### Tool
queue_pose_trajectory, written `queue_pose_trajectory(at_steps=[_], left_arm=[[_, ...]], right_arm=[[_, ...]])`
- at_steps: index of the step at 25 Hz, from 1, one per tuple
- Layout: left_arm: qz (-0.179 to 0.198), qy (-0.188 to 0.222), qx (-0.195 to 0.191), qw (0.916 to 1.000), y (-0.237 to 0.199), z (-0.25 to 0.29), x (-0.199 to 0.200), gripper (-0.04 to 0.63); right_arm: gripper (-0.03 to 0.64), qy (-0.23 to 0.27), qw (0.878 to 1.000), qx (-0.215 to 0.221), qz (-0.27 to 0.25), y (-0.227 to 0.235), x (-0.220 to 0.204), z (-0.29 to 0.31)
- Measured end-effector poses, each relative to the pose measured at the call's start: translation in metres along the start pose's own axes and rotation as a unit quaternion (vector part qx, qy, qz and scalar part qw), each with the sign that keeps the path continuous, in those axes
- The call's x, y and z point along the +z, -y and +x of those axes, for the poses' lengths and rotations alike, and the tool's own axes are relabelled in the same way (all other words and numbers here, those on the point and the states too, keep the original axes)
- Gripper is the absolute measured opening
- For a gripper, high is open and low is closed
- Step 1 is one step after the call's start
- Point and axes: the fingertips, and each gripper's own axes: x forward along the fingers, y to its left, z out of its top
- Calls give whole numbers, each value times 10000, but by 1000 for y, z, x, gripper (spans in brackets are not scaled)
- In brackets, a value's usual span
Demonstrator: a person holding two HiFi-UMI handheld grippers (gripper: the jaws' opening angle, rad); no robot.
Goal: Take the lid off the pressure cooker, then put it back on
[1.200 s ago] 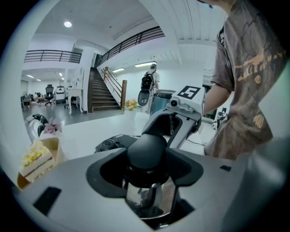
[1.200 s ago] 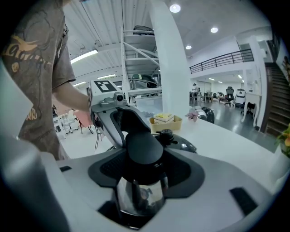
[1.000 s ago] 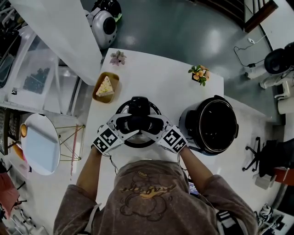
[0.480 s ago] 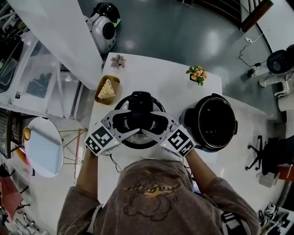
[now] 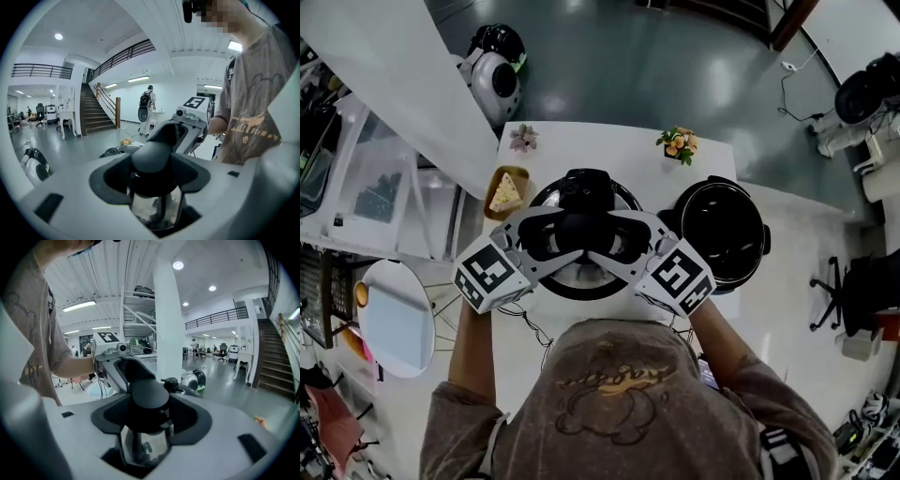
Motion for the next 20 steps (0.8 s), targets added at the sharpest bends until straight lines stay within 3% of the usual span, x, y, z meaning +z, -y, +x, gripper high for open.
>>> queue_pose_trajectory(at_steps=[11, 20], left_arm=[[491, 147, -829, 9952, 26, 86, 66, 272], [877, 132, -1808, 9795, 72, 175, 106, 272]], right_arm=[[258, -20, 9947, -1023, 99, 56, -6, -96], [258, -28, 9787, -1992, 491, 91, -40, -190]])
